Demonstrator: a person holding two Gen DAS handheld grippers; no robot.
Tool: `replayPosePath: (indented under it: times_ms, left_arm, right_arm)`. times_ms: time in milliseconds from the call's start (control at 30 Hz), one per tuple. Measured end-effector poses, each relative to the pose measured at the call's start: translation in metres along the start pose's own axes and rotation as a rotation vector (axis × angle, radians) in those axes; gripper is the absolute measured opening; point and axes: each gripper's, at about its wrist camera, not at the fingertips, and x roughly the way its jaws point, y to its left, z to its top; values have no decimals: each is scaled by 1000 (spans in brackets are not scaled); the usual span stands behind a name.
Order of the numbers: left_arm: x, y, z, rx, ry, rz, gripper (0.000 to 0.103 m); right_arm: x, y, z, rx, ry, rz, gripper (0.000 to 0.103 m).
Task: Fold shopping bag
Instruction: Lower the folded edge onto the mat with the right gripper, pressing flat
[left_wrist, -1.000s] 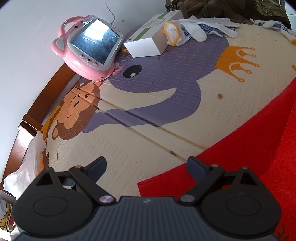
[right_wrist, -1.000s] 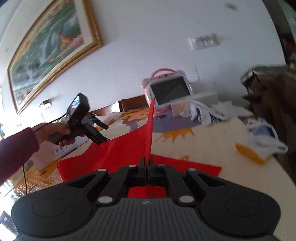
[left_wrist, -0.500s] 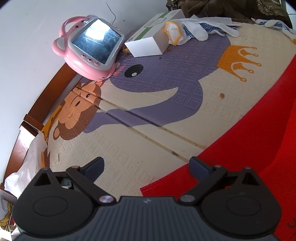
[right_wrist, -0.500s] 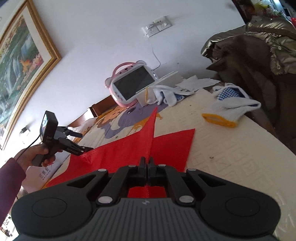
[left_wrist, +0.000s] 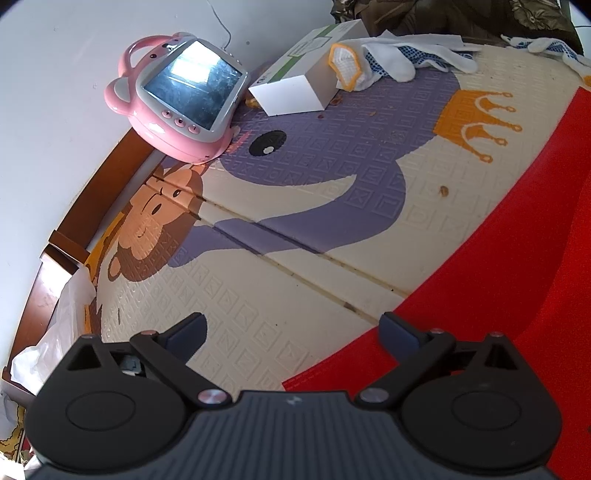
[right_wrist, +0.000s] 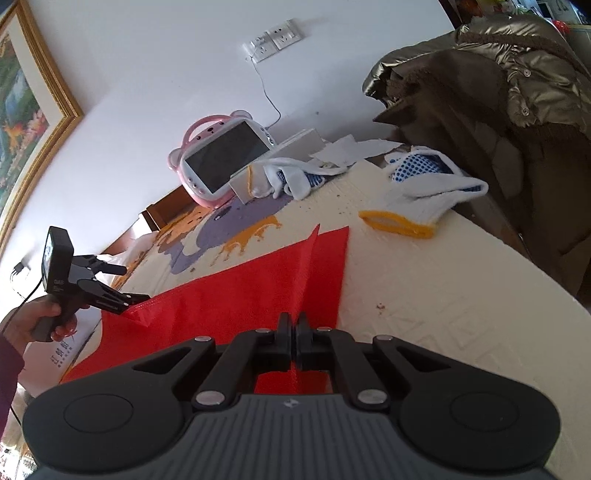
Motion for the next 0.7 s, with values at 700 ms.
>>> replayPosePath:
  times_ms: [700]
  left_arm:
    - [-3,-3,-4,-1,-38,21,100]
  right_arm:
    - [6,27,8,-274,14,-139,5]
